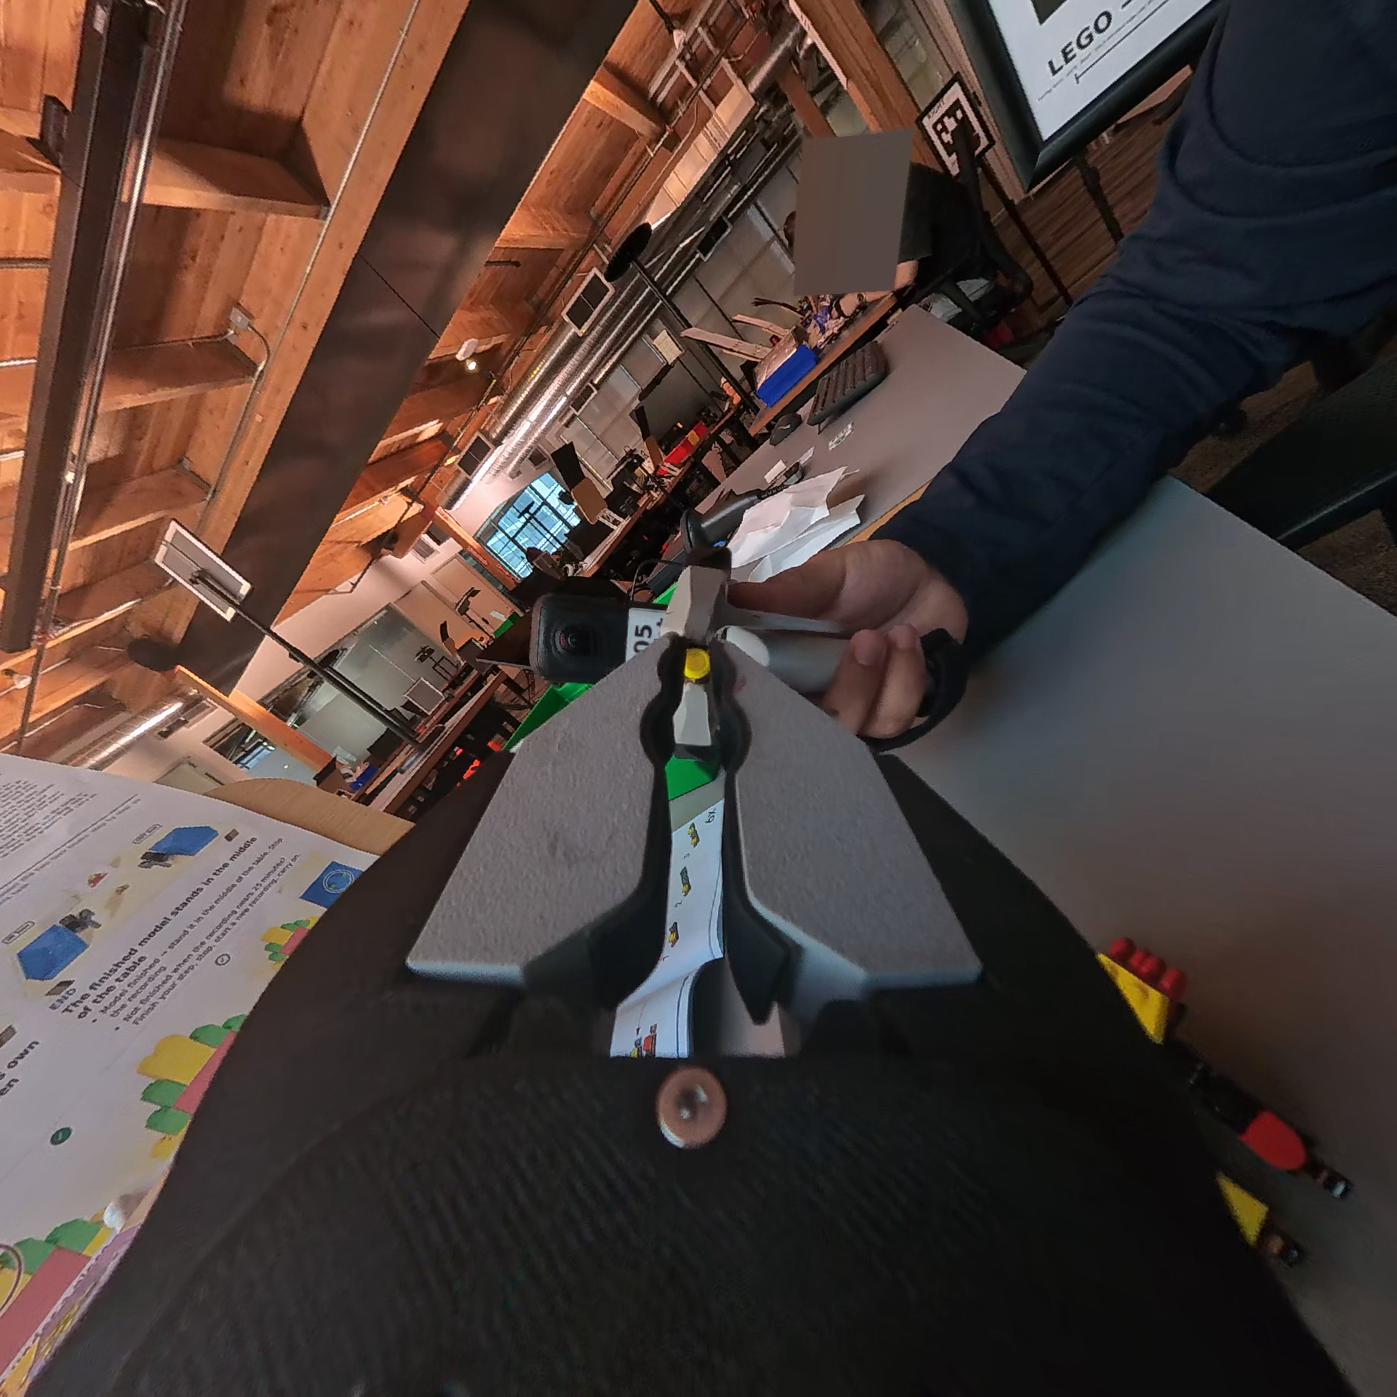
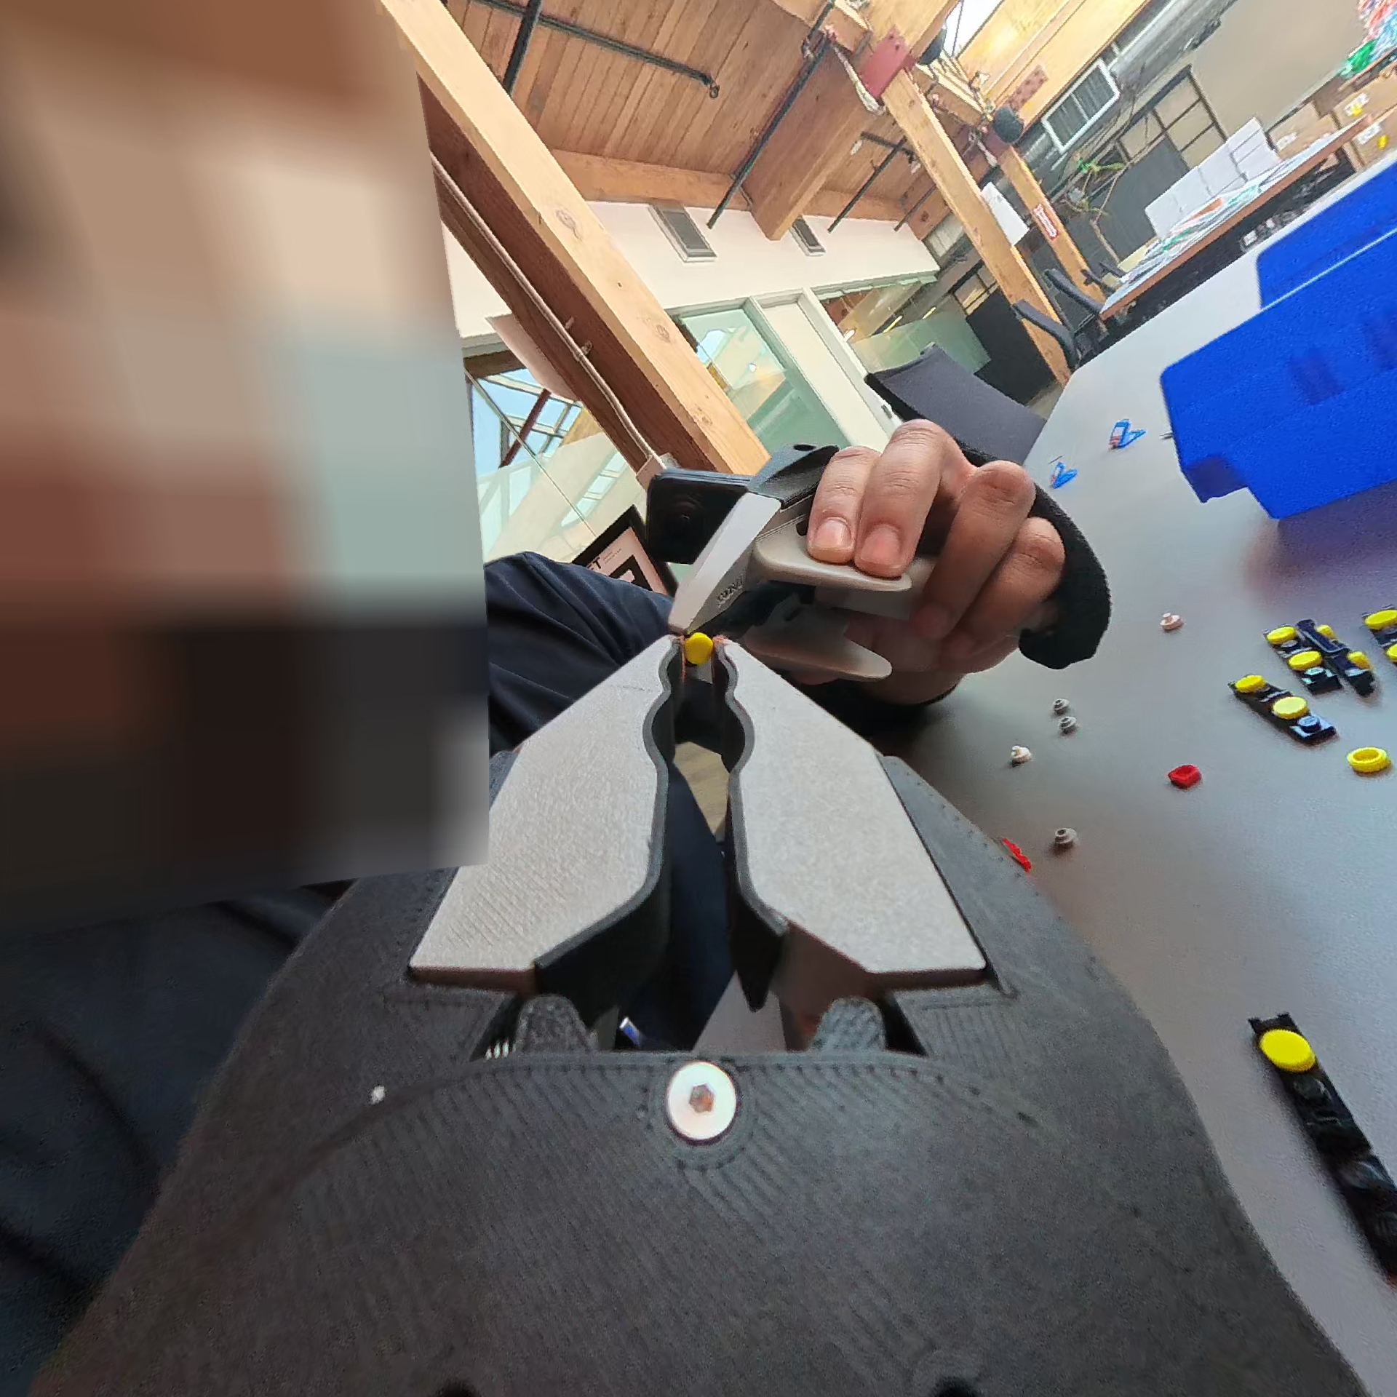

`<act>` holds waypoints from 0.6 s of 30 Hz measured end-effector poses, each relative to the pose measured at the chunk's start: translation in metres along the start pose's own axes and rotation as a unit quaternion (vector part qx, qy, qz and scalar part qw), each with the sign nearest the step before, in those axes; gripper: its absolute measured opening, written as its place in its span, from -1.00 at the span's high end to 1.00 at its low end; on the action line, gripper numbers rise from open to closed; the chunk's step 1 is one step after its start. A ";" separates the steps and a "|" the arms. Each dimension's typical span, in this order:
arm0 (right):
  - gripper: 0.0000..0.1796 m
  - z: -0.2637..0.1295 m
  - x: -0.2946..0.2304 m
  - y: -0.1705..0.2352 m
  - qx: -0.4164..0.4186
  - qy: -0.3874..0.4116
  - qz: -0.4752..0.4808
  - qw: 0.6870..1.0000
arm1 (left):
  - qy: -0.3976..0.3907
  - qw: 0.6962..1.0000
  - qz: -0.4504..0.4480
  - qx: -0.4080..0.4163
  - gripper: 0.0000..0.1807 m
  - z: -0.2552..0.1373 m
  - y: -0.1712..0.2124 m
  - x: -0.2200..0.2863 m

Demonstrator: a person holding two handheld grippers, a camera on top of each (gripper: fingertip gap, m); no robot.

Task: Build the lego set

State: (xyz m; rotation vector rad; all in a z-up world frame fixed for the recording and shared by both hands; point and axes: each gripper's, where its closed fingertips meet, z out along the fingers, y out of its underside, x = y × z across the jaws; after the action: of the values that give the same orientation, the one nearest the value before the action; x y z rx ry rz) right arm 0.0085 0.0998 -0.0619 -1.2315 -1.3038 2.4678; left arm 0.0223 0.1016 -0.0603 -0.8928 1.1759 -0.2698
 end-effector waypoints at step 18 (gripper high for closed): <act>0.95 -0.085 0.078 0.031 -0.291 0.386 -0.233 0.844 | 0.106 0.923 -0.276 -0.244 0.78 0.003 0.093 0.031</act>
State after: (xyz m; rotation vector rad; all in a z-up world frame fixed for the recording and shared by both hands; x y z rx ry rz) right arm 0.0238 0.1687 -0.1582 -1.5215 -1.8065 1.0525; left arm 0.0132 0.1438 -0.1488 -1.6737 1.1903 -0.5546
